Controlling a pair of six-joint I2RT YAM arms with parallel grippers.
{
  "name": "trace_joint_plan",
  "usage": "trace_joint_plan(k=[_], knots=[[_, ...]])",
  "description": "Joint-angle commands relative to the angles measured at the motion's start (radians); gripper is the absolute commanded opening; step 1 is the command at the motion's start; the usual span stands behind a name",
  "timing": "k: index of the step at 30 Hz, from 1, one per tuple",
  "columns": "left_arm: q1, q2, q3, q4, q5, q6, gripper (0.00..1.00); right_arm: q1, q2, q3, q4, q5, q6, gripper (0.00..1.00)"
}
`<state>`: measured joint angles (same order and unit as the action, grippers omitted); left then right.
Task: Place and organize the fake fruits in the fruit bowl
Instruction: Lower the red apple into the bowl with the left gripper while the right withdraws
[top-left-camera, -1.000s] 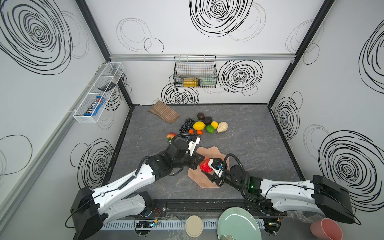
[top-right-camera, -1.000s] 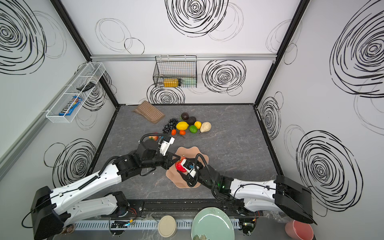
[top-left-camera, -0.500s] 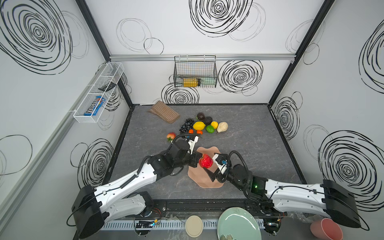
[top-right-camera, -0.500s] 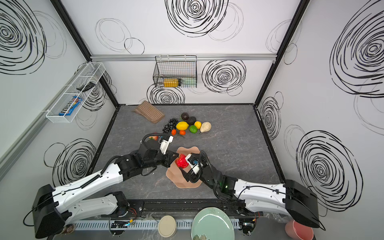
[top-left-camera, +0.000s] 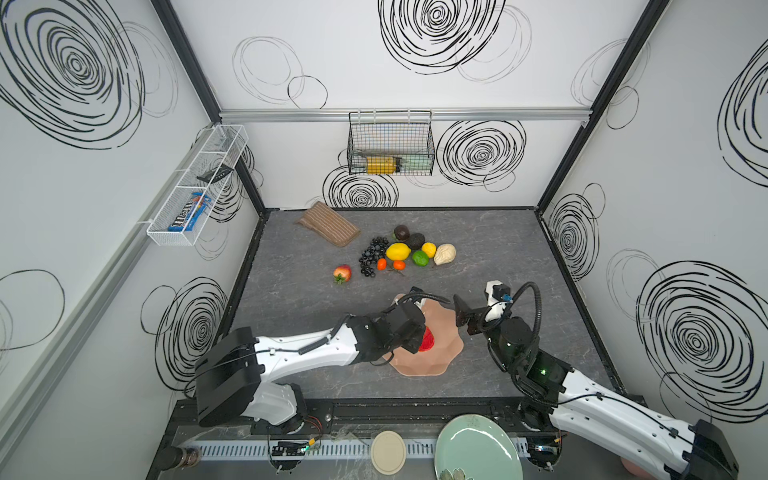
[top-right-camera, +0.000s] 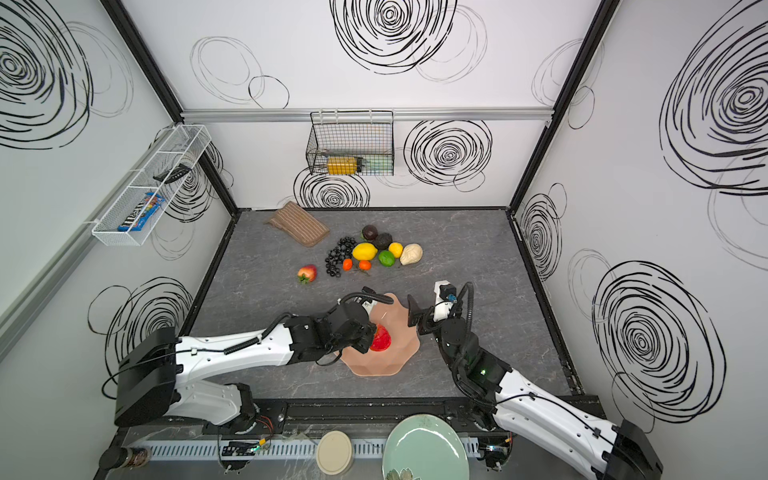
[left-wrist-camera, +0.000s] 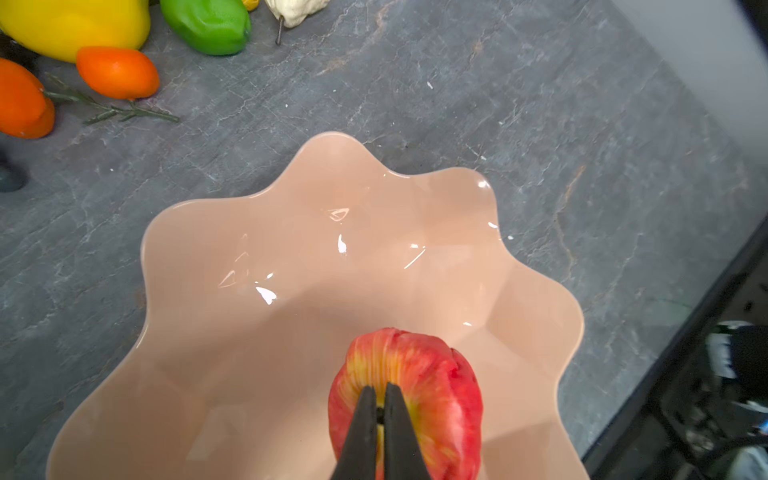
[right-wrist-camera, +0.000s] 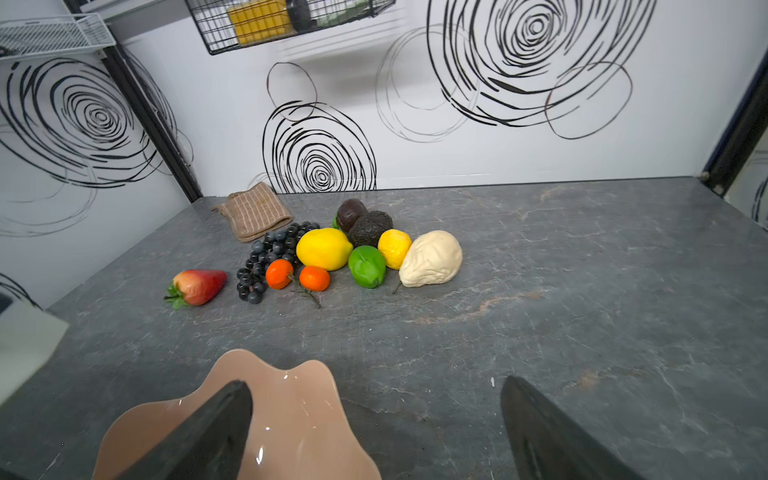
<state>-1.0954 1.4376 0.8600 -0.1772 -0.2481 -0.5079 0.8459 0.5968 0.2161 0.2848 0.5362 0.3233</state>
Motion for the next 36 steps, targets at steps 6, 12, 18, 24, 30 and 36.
trace_joint_plan(k=[6,12,18,24,30,36], knots=[[-0.057,0.127,0.085,-0.02,-0.312,0.044,0.0,-0.031,-0.077,-0.086,0.019,-0.056,0.045,0.97],[-0.057,0.171,0.09,-0.042,-0.379,0.047,0.0,-0.037,-0.075,-0.105,0.04,-0.062,0.045,0.97],[-0.067,0.176,0.086,-0.029,-0.349,0.031,0.0,-0.041,-0.072,-0.113,0.053,-0.071,0.045,0.97],[-0.078,0.178,0.088,-0.027,-0.325,0.014,0.09,-0.047,-0.072,-0.112,0.05,-0.071,0.048,0.97],[-0.078,0.158,0.08,-0.035,-0.33,0.011,0.21,-0.048,-0.073,-0.106,0.045,-0.072,0.054,0.97],[-0.073,0.124,0.079,-0.041,-0.332,0.015,0.31,-0.05,-0.068,-0.1,0.042,-0.078,0.056,0.97]])
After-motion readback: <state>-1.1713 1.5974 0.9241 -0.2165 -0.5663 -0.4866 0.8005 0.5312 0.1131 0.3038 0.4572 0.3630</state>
